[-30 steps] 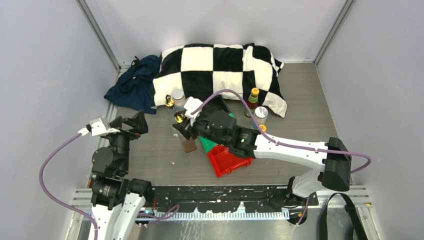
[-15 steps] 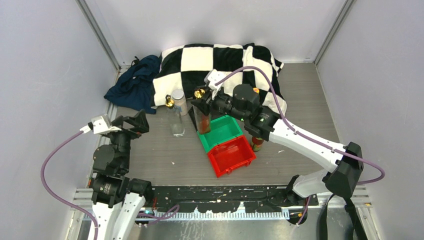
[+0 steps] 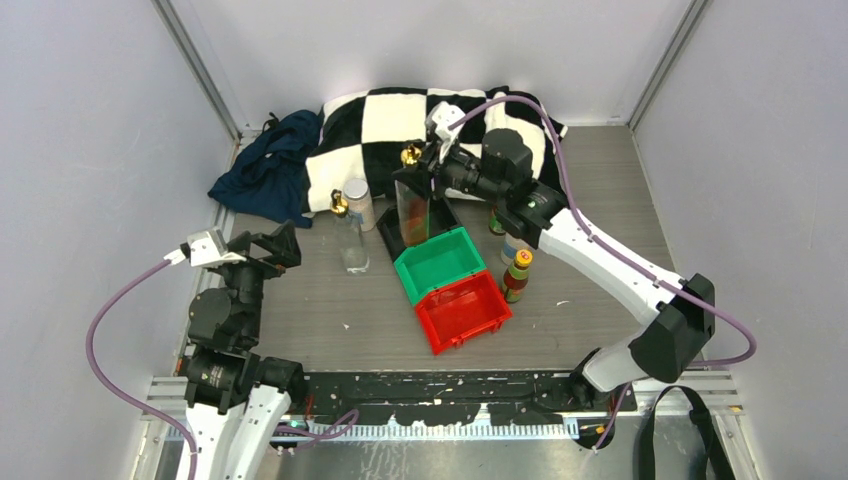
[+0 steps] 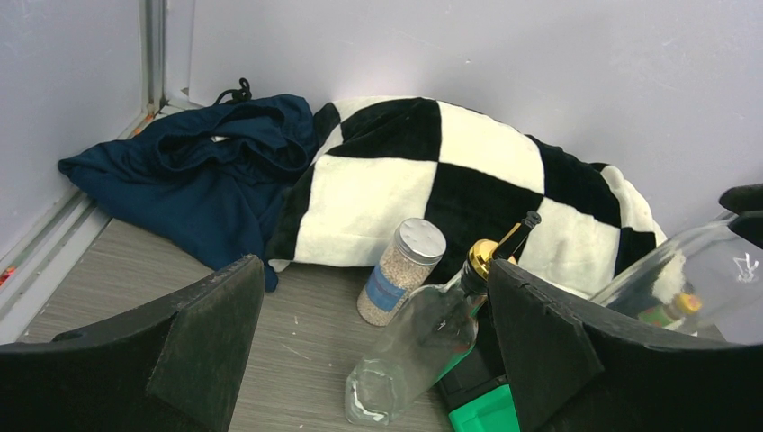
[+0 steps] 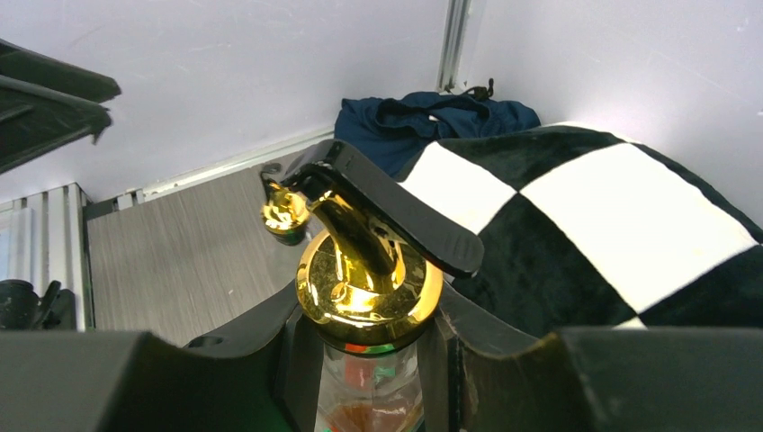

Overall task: Organize the condiment bottles
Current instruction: Place the bottle in the storage box.

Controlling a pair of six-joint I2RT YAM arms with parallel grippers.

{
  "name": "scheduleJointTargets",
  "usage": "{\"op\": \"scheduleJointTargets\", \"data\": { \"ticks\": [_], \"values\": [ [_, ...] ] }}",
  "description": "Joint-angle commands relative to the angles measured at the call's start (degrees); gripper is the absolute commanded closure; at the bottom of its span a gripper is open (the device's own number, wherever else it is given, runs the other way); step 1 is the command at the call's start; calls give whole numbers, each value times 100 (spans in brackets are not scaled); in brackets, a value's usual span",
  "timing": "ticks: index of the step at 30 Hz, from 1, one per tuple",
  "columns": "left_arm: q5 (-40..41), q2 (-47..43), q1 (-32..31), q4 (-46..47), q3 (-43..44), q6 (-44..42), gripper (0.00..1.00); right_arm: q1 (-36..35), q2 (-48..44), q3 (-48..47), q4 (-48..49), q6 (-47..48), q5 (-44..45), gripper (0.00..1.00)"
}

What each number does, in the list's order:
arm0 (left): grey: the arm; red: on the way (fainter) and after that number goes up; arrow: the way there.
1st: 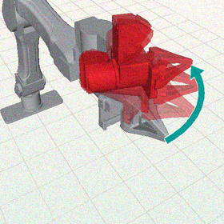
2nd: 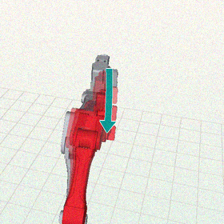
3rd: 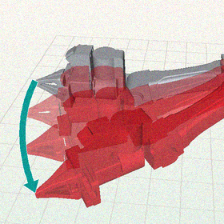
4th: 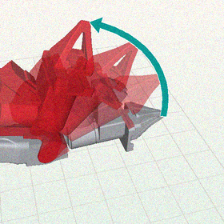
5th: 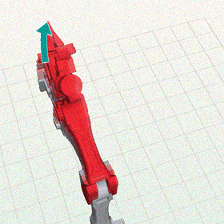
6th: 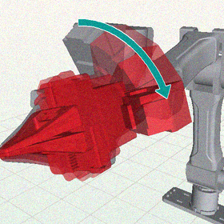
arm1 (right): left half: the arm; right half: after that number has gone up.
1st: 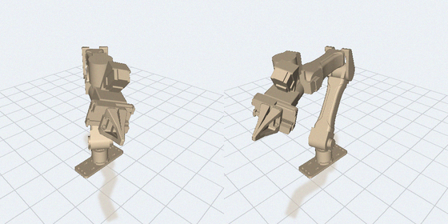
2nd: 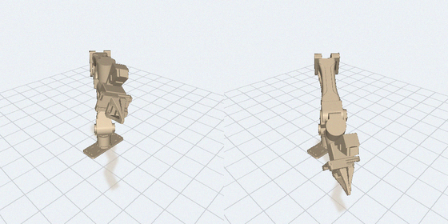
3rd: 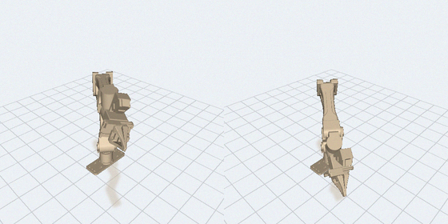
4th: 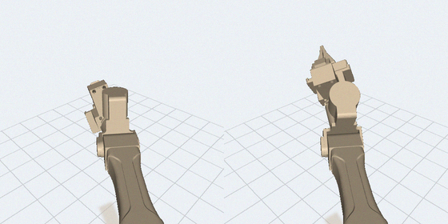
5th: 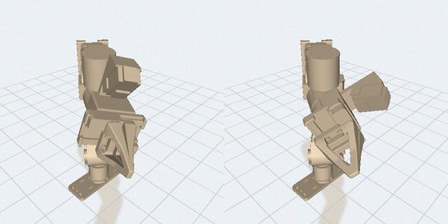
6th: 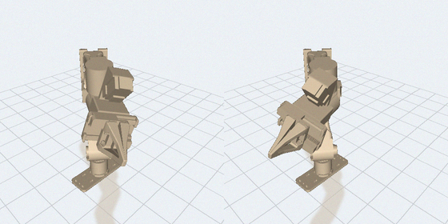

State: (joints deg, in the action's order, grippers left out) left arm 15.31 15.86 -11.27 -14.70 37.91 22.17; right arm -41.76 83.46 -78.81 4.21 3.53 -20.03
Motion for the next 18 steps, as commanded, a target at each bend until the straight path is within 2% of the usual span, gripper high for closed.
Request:
{"op": "scheduleJointTargets", "data": {
  "ticks": [1, 18],
  "values": [
    [-81, -64, -10, 318, -20, 33, 5, 364, 67, -489, 609, -273, -665, 99],
    [-268, -171, 72, 358, -72, 84, 5, 1201, 1076, -1372, 697, -472, -1899, 99]
  ]
}}
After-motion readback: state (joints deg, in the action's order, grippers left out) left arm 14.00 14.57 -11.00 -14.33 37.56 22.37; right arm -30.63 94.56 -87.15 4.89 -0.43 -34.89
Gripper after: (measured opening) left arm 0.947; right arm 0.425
